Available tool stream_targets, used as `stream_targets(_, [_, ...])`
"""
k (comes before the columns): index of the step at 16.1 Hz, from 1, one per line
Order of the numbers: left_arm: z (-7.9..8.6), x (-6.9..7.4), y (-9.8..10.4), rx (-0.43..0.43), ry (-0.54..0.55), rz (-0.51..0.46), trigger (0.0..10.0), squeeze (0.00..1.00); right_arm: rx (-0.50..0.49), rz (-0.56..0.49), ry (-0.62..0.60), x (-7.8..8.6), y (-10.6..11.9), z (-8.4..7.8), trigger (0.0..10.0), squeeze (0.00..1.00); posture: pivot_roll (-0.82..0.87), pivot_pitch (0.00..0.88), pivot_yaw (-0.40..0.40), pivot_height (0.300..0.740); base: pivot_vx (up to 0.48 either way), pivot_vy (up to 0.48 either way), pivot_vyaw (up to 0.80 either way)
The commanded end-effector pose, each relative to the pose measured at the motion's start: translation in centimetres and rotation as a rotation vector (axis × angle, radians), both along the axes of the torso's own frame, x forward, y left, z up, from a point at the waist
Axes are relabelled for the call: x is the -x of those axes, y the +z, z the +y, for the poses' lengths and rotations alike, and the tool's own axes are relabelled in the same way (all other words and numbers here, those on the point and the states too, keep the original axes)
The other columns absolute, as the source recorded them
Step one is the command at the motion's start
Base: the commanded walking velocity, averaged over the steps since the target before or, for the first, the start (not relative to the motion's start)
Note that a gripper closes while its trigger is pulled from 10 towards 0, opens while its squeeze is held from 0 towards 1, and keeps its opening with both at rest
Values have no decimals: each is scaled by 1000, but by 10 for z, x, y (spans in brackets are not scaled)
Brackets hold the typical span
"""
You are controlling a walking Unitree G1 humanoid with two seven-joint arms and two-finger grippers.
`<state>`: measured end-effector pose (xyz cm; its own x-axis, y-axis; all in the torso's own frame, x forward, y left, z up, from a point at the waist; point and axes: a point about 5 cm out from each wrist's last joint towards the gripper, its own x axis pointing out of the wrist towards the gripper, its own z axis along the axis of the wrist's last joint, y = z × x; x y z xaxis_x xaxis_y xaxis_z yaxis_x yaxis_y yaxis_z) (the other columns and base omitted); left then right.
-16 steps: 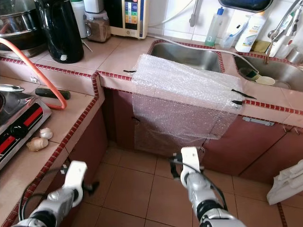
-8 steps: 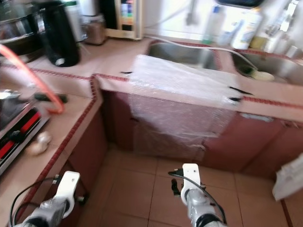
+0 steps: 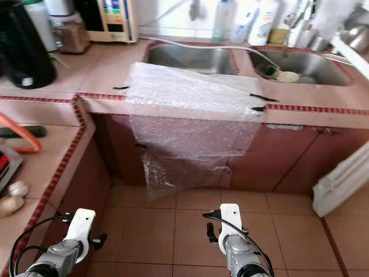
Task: Kitchen organization
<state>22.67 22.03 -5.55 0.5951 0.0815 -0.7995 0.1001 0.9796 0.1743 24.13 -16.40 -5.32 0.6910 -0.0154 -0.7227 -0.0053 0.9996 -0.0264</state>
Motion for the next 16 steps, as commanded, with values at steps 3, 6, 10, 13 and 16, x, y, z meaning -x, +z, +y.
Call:
stream_targets(3, [1, -3, 2, -2, -17, 5, 10000, 0, -14, 12, 11, 2, -2, 3, 10000, 0, -37, 0, -11, 740, 0, 0, -748])
stream_targets(6, [2, -6, 4, -8, -34, -1, 10000, 0, -13, 6, 15, -1, 0, 6, 10000, 0, -39, 0, -8, 740, 0, 0, -756])
stream_targets(10, [2, -8, 6, -4, -32, -5, 10000, 0, -6, 4, 22, -2, 0, 7, 10000, 0, -39, 0, -8, 740, 0, 0, -666])
stream_targets(13, [2, -7, 5, -1, -31, -4, 10000, 0, -6, 4, 36, -1, 0, 7, 10000, 0, -37, 0, -10, 740, 0, -244, 0])
stream_targets(16, [1, -6, 4, 8, -25, -2, 10000, 0, -4, 7, 42, 0, 0, 6, 10000, 0, -39, 0, -11, 740, 0, -465, 0])
